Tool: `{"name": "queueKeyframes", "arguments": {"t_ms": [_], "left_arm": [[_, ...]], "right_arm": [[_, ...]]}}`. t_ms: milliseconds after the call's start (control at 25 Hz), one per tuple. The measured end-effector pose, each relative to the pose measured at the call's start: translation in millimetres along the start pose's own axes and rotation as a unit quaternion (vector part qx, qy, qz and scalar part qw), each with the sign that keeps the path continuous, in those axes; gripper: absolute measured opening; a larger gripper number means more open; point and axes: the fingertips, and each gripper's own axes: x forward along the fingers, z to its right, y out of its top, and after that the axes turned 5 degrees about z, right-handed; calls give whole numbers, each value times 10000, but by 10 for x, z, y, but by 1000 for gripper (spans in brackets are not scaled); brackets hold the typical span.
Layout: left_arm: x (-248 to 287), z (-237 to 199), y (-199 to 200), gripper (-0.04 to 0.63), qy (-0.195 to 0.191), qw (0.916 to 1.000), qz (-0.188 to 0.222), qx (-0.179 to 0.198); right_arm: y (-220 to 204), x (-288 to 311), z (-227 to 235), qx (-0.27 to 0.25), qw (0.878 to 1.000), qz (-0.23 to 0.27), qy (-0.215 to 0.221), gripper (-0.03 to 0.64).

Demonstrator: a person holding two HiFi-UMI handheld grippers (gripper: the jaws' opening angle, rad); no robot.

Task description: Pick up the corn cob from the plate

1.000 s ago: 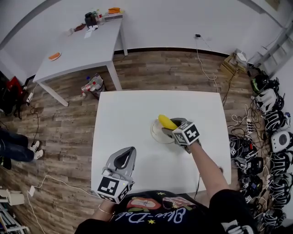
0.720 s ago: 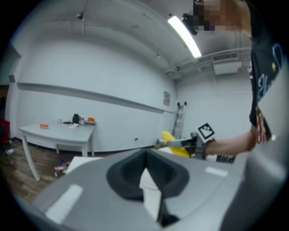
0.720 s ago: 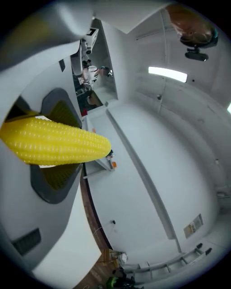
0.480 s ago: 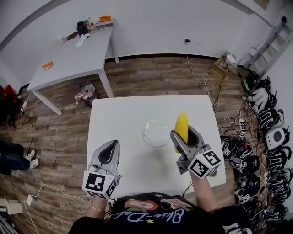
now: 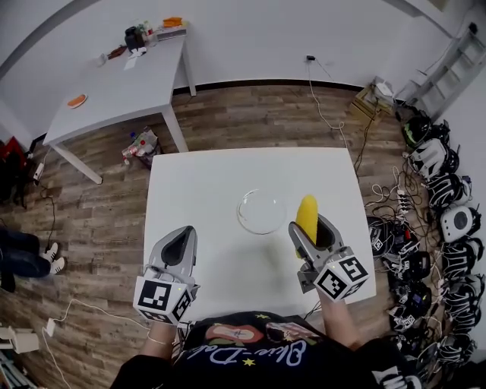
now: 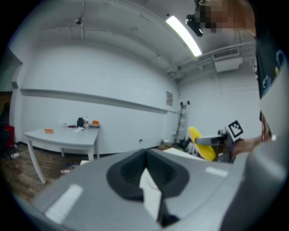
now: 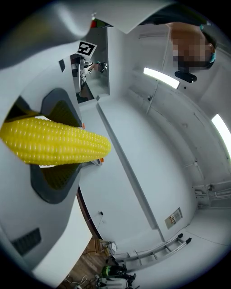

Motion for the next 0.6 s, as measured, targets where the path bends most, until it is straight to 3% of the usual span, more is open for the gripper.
{"name": "queueKeyframes", "arguments": {"t_ms": [600], "left_arm": [[-59, -58, -76, -2, 29, 10000, -77, -32]], "right_arm": [[-77, 59, -21, 20, 9999, -123, -32, 252]]}}
